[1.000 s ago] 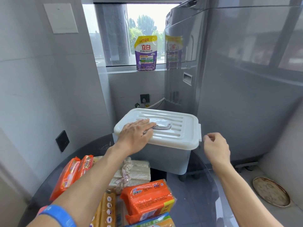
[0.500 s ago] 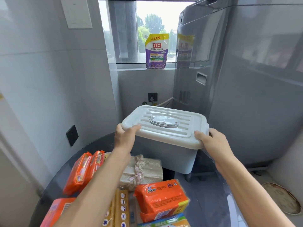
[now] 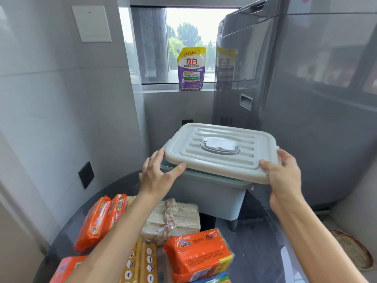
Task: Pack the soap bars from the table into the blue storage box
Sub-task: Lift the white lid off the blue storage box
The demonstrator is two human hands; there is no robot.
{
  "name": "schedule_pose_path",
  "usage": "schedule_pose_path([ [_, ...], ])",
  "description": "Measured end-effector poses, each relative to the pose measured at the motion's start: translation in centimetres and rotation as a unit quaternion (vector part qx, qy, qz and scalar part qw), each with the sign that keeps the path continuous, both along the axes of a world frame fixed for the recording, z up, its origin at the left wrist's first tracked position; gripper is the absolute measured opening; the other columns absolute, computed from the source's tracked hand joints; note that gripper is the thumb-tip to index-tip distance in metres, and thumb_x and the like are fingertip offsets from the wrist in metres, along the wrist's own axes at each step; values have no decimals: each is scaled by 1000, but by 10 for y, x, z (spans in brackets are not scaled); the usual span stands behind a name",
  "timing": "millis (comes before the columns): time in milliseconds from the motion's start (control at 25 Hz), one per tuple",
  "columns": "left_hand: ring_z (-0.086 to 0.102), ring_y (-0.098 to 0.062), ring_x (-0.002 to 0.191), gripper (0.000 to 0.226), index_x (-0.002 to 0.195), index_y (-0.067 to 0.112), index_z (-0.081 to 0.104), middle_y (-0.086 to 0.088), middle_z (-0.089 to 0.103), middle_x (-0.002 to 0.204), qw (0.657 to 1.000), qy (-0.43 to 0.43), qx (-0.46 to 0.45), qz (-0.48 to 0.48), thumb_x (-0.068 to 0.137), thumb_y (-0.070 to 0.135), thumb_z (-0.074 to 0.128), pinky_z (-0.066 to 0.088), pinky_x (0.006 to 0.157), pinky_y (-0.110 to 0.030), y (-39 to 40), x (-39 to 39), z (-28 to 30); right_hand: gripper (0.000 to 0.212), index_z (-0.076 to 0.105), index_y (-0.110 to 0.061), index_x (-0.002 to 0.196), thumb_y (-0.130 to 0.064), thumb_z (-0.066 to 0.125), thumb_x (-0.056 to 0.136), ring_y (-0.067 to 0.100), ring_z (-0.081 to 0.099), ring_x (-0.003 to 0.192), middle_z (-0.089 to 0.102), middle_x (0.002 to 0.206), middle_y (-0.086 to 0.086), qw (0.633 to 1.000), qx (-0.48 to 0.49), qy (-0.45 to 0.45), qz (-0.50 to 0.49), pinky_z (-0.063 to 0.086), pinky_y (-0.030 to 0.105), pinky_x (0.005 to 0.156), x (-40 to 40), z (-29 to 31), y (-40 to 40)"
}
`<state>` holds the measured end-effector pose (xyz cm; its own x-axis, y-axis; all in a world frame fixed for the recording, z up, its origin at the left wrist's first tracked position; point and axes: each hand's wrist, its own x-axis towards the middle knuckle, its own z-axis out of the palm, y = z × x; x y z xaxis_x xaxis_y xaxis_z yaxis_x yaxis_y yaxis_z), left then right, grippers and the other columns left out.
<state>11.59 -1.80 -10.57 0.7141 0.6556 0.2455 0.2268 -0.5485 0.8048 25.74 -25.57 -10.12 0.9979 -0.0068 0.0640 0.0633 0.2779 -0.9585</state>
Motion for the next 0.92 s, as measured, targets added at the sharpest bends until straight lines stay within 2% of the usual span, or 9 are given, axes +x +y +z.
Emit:
schedule_pose_path([
  [120, 21, -21, 145, 93, 150, 21, 33, 2, 45, 149, 985, 43, 166, -15, 75, 65, 67, -3, 118, -54, -7, 7, -4, 57, 51, -25, 132, -1, 67, 84, 18, 65, 105, 60, 123, -5, 993, 100, 50, -26, 56, 35, 84, 11, 5, -14],
  [240, 43, -23, 124, 104, 153, 17, 26, -2, 61, 117, 958, 110, 257, -68, 71, 59, 75, 12, 121, -47, 0, 3, -13, 60, 49, -27, 138, 0, 64, 87, 18, 65, 104, 60, 126, -3, 985, 144, 92, -34, 57, 37, 82, 15, -1, -21],
  [280, 47, -23, 116, 92, 147, 20, 39, -1, 62, 109, 950, 111, 283, -73, 70, 50, 79, 26, 117, -48, 4, 0, -16, 61, 48, -28, 140, 0, 63, 88, 17, 66, 103, 61, 125, -4, 981, 160, 97, -40, 57, 36, 79, 15, -2, -22],
  [360, 51, -21, 88, 38, 104, 20, 67, 4, 63, 86, 932, 79, 342, -84, 71, 27, 84, 47, 90, -47, 12, -8, -22, 61, 47, -28, 142, 0, 61, 91, 16, 68, 103, 63, 124, -4, 971, 213, 99, -45, 58, 37, 82, 15, -1, -24],
  [400, 46, -18, 75, 24, 82, 20, 63, 8, 58, 75, 922, 72, 370, -90, 70, 18, 83, 46, 77, -41, 11, -13, -23, 58, 48, -26, 142, 1, 60, 92, 16, 69, 103, 66, 123, -3, 963, 245, 106, -44, 58, 38, 87, 17, 0, -25],
  [440, 41, -18, 69, 29, 71, 21, 55, 9, 52, 69, 911, 71, 395, -98, 69, 12, 82, 40, 68, -35, 9, -17, -25, 53, 52, -24, 139, 0, 59, 93, 16, 70, 103, 68, 122, -2, 954, 274, 117, -38, 57, 39, 92, 17, 0, -26],
  [560, 45, -23, 65, 36, 68, 20, 50, 6, 52, 67, 871, 67, 484, -53, 61, -4, 76, 31, 60, -33, 10, -26, -23, 41, 60, -20, 131, -1, 57, 95, 20, 71, 105, 70, 123, 1, 934, 324, 151, -4, 55, 42, 96, 10, -4, -23],
  [720, 49, -30, 69, 37, 70, 14, 57, -1, 58, 69, 868, 59, 485, 88, 50, -15, 69, 24, 63, -36, 25, -39, 3, 40, 58, -17, 133, -2, 52, 97, 25, 69, 110, 70, 125, 4, 920, 360, 153, 28, 53, 42, 98, 5, -8, -21],
  [920, 47, -33, 76, 27, 73, 11, 58, -7, 62, 76, 863, 76, 447, 222, 64, -11, 71, 15, 67, -36, 39, -60, 16, 36, 62, -13, 123, 4, 58, 92, 26, 71, 106, 71, 121, 7, 930, 327, 168, -3, 55, 44, 96, 4, -21, -22],
])
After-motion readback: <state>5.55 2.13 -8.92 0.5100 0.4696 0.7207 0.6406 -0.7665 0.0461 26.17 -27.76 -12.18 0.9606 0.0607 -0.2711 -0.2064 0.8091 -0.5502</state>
